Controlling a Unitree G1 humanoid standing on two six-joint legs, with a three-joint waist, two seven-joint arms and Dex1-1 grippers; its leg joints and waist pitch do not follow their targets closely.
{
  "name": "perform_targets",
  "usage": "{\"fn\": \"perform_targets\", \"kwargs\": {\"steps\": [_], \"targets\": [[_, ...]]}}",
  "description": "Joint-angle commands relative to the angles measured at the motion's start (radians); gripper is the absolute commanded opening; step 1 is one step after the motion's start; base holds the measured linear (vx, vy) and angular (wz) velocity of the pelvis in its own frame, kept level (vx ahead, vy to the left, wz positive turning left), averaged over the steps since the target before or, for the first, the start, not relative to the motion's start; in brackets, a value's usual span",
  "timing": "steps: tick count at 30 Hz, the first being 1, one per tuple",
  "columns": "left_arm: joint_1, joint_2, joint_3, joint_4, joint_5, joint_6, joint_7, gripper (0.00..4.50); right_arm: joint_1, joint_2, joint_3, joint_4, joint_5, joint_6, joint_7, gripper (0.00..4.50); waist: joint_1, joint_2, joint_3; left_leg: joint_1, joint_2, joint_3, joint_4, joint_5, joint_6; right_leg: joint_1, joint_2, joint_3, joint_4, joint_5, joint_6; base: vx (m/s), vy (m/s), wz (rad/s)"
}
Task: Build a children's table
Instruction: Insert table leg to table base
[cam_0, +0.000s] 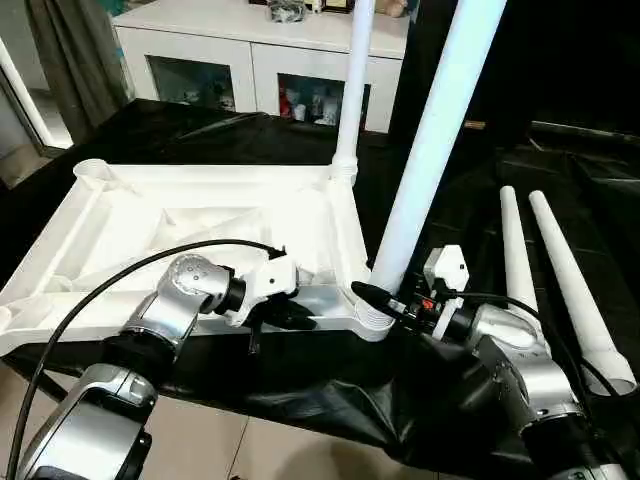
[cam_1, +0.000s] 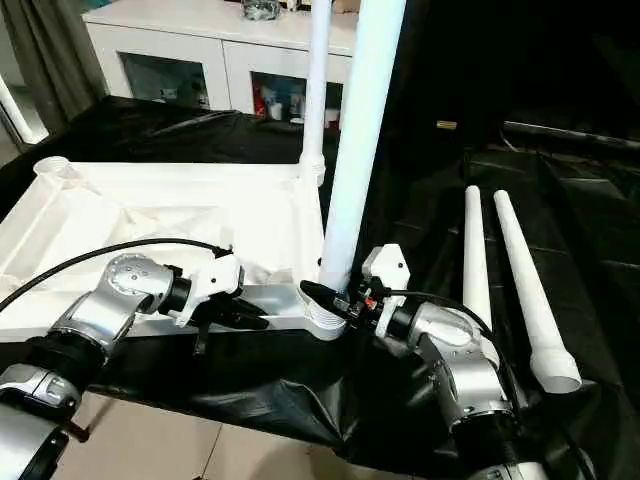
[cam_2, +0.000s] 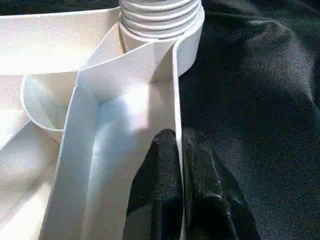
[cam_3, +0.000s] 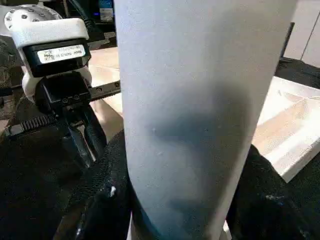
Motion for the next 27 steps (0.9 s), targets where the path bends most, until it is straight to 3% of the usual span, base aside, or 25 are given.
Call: {"fn": "perform_targets", "kwargs": {"steps": [1,3,4,5,6,7,8,9,10,11,12,13,14,15,16,17,18,19,20,21,22,23,24,25,27], "targets": [[-0.033,-0.021,0.008,-0.015,-0.025,-0.030,-0.007,0.00,0.027,-0.012,0.004,0.171,-0.105,0.047,-0.122,1.90,-0.007,0.010,-0.031,0.027,0.048,-0.041,-0.093,-0.550,-0.035,-0.001,-0.069,0.042,-0.109,-0.564,-0.150,0.000,0.000,0.00],[-0.049,-0.037,0.025,0.018,-0.017,0.008,0.058,0.00,-0.007,0.003,-0.019,0.253,-0.139,0.053,-0.252,1.90,-0.018,0.010,-0.025,0.037,0.044,-0.048,-0.089,-0.598,-0.046,-0.007,-0.069,0.028,-0.122,-0.673,-0.112,0.000,0.000,0.00],[-0.057,-0.045,0.033,0.036,-0.012,0.026,0.093,0.00,-0.019,0.010,-0.027,0.280,-0.149,0.056,-0.300,1.90,-0.027,0.010,-0.025,0.044,0.040,-0.054,-0.084,-0.622,-0.048,-0.006,-0.069,0.014,-0.134,-0.726,-0.079,0.000,0.000,0.00],[-0.072,-0.062,0.049,0.064,-0.009,0.062,0.155,0.00,-0.036,0.023,-0.041,0.315,-0.157,0.062,-0.369,1.90,-0.035,0.017,-0.025,0.042,0.043,-0.061,-0.091,-0.643,-0.051,0.003,-0.067,0.003,-0.136,-0.712,-0.067,0.000,0.000,0.00],[-0.077,-0.067,0.055,0.073,-0.008,0.072,0.175,0.00,-0.042,0.028,-0.046,0.325,-0.157,0.065,-0.388,1.90,-0.037,0.018,-0.026,0.035,0.044,-0.065,-0.095,-0.645,-0.053,0.010,-0.067,-0.002,-0.134,-0.699,-0.064,0.000,0.000,0.00],[-0.079,-0.069,0.056,0.076,-0.008,0.075,0.180,0.00,-0.043,0.029,-0.048,0.328,-0.157,0.067,-0.394,1.90,-0.042,0.030,-0.021,0.044,0.048,-0.071,-0.101,-0.697,-0.057,0.012,-0.065,-0.019,-0.141,-0.672,-0.064,0.000,0.000,0.00],[-0.090,-0.080,0.062,0.096,0.002,0.083,0.230,0.00,-0.056,0.042,-0.056,0.350,-0.157,0.071,-0.434,1.90,-0.049,0.032,-0.021,0.042,0.051,-0.078,-0.110,-0.738,-0.060,0.024,-0.063,-0.032,-0.141,-0.626,-0.066,0.000,0.000,0.00],[-0.100,-0.091,0.066,0.115,0.011,0.091,0.277,0.00,-0.071,0.054,-0.063,0.374,-0.161,0.074,-0.480,1.90,-0.047,0.038,-0.019,0.048,0.053,-0.079,-0.113,-0.765,-0.064,0.024,-0.062,-0.037,-0.141,-0.605,-0.071,0.000,0.000,0.00],[-0.110,-0.103,0.069,0.132,0.020,0.103,0.324,0.00,-0.087,0.068,-0.069,0.397,-0.164,0.079,-0.528,1.90,-0.056,0.038,-0.019,0.053,0.053,-0.077,-0.117,-0.790,-0.064,0.026,-0.060,-0.043,-0.140,-0.574,-0.079,0.000,0.000,0.00],[-0.135,-0.151,0.079,0.165,0.037,0.157,0.457,0.00,-0.135,0.106,-0.075,0.464,-0.170,0.080,-0.635,1.90,-0.060,0.041,-0.013,0.053,0.056,-0.076,-0.126,-0.814,-0.070,0.028,-0.058,-0.051,-0.139,-0.566,-0.080,0.000,0.000,0.00],[-0.137,-0.155,0.080,0.167,0.038,0.162,0.466,0.00,-0.138,0.108,-0.076,0.469,-0.171,0.080,-0.643,1.90,-0.062,0.040,-0.013,0.051,0.057,-0.073,-0.130,-0.828,-0.072,0.032,-0.053,-0.056,-0.134,-0.559,-0.078,0.000,0.000,0.00],[-0.150,-0.184,0.085,0.179,0.043,0.198,0.531,0.00,-0.166,0.130,-0.079,0.507,-0.169,0.076,-0.691,1.90,-0.055,0.046,-0.007,0.040,0.066,-0.062,-0.158,-0.867,-0.078,0.046,-0.038,-0.064,-0.107,-0.534,-0.080,-0.077,-0.007,0.05],[-0.161,-0.209,0.087,0.186,0.046,0.228,0.576,0.00,-0.189,0.147,-0.083,0.539,-0.168,0.079,-0.737,1.90,-0.018,0.058,-0.009,-0.026,0.094,-0.040,-0.236,-0.913,-0.089,0.112,-0.019,-0.038,0.050,-0.382,-0.104,-0.077,-0.007,0.05],[-0.172,-0.232,0.089,0.197,0.049,0.254,0.613,0.00,-0.213,0.162,-0.087,0.572,-0.167,0.079,-0.781,1.90,0.002,0.048,-0.022,-0.028,0.094,-0.021,-0.239,-0.882,-0.088,0.116,-0.021,-0.015,0.073,-0.279,-0.101,-0.072,-0.054,0.22],[-0.181,-0.249,0.088,0.205,0.054,0.271,0.640,0.00,-0.229,0.171,-0.090,0.594,-0.166,0.075,-0.811,1.90,-0.001,-0.014,-0.022,0.069,0.041,0.012,-0.152,-0.721,-0.089,-0.012,-0.038,0.036,-0.036,-0.511,-0.083,0.039,-0.113,0.15],[-0.189,-0.267,0.088,0.212,0.057,0.286,0.666,0.00,-0.245,0.182,-0.096,0.613,-0.163,0.072,-0.837,1.90,-0.004,-0.044,-0.009,0.152,-0.023,-0.012,0.093,-0.393,-0.024,-0.117,-0.133,0.028,-0.218,-1.055,-0.036,0.039,-0.113,0.15],[-0.198,-0.292,0.088,0.219,0.058,0.298,0.692,0.00,-0.265,0.195,-0.106,0.638,-0.157,0.072,-0.872,1.90,0.001,-0.040,-0.009,0.081,-0.018,-0.035,0.075,-0.251,0.019,-0.040,-0.166,0.064,-0.204,-1.094,-0.029,0.126,-0.043,-0.36],[-0.200,-0.297,0.088,0.220,0.058,0.300,0.697,0.00,-0.269,0.198,-0.109,0.643,-0.156,0.071,-0.879,1.89,0.030,-0.021,-0.027,-0.017,0.008,-0.073,-0.017,-0.135,0.014,0.077,-0.154,0.063,-0.123,-0.878,-0.039,0.074,0.030,-0.26],[-0.213,-0.331,0.087,0.227,0.058,0.313,0.730,0.00,-0.300,0.218,-0.127,0.680,-0.148,0.071,-0.925,1.89,0.025,-0.014,-0.031,0.023,0.030,-0.068,-0.074,-0.194,0.002,0.022,-0.068,0.035,-0.087,-0.540,-0.077,0.074,0.030,-0.26],[-0.214,-0.331,0.087,0.227,0.058,0.313,0.730,0.00,-0.300,0.218,-0.127,0.680,-0.148,0.071,-0.926,1.89,0.017,-0.006,-0.039,0.045,0.036,-0.063,-0.076,-0.252,-0.005,0.010,-0.054,0.033,-0.074,-0.422,-0.110,-0.007,-0.026,0.28],[-0.223,-0.350,0.091,0.235,0.055,0.329,0.754,0.00,-0.329,0.236,-0.148,0.719,-0.139,0.069,-0.960,1.89,0.016,0.007,-0.042,0.067,0.038,-0.048,-0.080,-0.330,-0.021,0.003,-0.055,0.037,-0.069,-0.258,-0.198,-0.028,-0.046,0.23],[-0.224,-0.352,0.091,0.233,0.054,0.335,0.758,0.00,-0.338,0.242,-0.161,0.730,-0.131,0.069,-0.970,1.89,-0.002,-0.002,-0.030,0.043,0.034,-0.047,-0.090,-0.411,-0.014,0.019,-0.052,0.034,-0.077,-0.327,-0.202,-0.028,-0.046,0.23],[-0.223,-0.352,0.092,0.230,0.054,0.339,0.757,0.00,-0.345,0.244,-0.165,0.736,-0.130,0.068,-0.975,1.89,-0.006,-0.006,-0.024,0.051,0.026,-0.050,-0.088,-0.503,-0.018,0.010,-0.051,0.025,-0.101,-0.529,-0.138,0.000,0.000,0.00],[-0.224,-0.353,0.092,0.228,0.054,0.344,0.759,0.00,-0.351,0.246,-0.168,0.744,-0.133,0.065,-0.979,1.89,-0.008,-0.008,-0.031,0.055,0.023,-0.052,-0.085,-0.511,-0.017,0.010,-0.057,0.026,-0.108,-0.571,-0.116,0.000,0.000,0.00],[-0.223,-0.349,0.091,0.228,0.058,0.348,0.764,0.00,-0.359,0.248,-0.170,0.756,-0.136,0.059,-0.984,1.89,-0.013,-0.006,-0.034,0.047,0.027,-0.059,-0.092,-0.499,-0.010,0.012,-0.061,0.026,-0.115,-0.587,-0.086,0.000,0.000,0.00]]}}
